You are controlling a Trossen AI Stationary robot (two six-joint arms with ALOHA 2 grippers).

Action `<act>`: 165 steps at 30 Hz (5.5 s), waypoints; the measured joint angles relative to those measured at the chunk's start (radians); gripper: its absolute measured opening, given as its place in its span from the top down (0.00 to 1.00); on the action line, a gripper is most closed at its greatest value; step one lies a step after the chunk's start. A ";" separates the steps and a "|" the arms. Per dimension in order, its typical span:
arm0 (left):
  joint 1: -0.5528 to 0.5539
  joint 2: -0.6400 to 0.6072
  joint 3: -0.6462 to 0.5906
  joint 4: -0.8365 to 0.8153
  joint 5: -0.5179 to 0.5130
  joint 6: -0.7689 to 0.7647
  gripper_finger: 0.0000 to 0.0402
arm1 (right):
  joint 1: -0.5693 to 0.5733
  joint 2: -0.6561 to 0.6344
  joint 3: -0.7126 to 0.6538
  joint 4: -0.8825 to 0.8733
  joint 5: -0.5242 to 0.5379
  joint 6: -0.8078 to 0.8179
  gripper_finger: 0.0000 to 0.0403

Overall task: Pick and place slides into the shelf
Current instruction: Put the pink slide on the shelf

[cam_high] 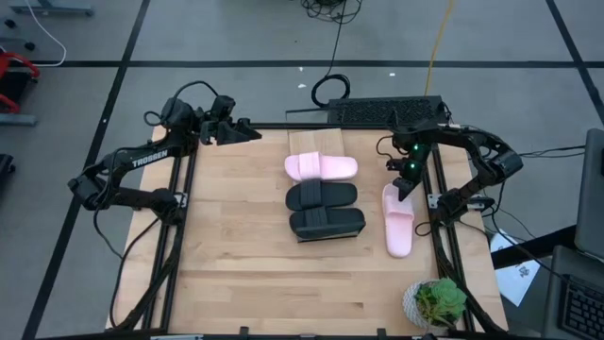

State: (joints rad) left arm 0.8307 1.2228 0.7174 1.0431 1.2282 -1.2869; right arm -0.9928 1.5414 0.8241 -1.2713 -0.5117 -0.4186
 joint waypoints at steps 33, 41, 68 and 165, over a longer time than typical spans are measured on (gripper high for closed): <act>0.000 0.000 0.000 0.000 0.000 0.000 0.35 | 0.022 0.000 0.002 0.003 0.011 -0.002 0.49; 0.000 0.000 0.000 0.000 0.000 0.008 0.35 | 0.112 0.000 0.002 0.004 0.011 -0.005 0.47; 0.000 0.000 0.000 -0.154 -0.025 0.101 0.35 | 0.131 0.000 -0.009 -0.023 -0.042 -0.143 0.50; 0.000 0.000 0.000 -0.176 -0.021 0.096 0.35 | 0.233 -0.161 -0.016 -0.255 0.043 -0.129 1.00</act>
State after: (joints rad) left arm 0.8310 1.2226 0.7170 0.8673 1.2068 -1.1908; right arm -0.7597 1.3799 0.8078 -1.5266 -0.4690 -0.5478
